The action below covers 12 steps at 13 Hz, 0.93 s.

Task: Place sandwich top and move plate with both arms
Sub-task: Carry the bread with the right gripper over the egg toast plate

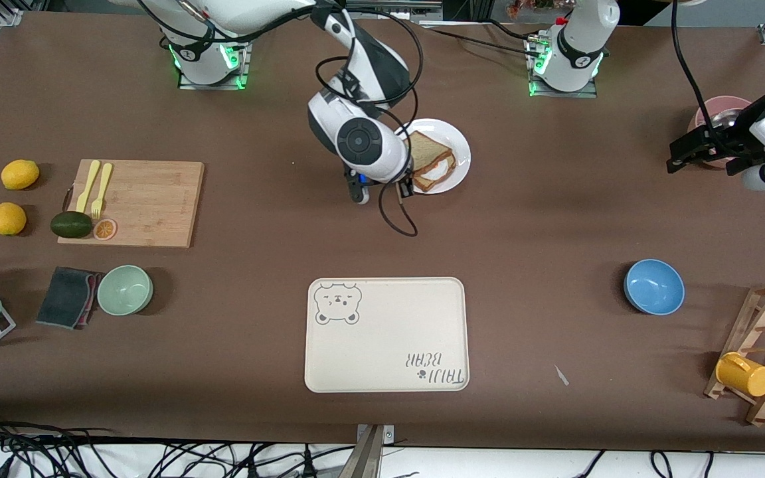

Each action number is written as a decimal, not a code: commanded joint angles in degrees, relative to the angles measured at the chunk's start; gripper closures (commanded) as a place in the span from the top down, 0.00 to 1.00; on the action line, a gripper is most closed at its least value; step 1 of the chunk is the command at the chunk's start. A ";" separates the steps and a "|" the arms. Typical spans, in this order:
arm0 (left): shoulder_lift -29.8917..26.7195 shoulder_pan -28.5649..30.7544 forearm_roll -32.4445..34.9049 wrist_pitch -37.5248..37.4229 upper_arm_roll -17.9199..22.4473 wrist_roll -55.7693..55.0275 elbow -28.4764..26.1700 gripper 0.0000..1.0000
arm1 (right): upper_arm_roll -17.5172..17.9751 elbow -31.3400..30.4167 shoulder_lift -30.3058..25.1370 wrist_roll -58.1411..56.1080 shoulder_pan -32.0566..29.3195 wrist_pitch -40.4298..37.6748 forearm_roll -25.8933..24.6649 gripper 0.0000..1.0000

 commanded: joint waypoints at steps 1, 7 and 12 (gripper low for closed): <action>-0.55 -0.33 -0.28 -0.43 0.23 -0.04 -0.38 1.00 | -0.22 1.97 4.02 2.07 2.47 3.20 2.41 0.00; -0.46 -0.42 -0.28 -0.43 0.23 -0.04 -0.38 1.00 | -0.66 1.79 5.00 1.81 2.57 0.94 0.06 1.00; -0.46 -0.34 -0.37 -0.43 0.14 -0.04 -0.38 1.00 | -1.27 6.43 3.85 -2.47 -1.63 -10.12 -7.59 1.00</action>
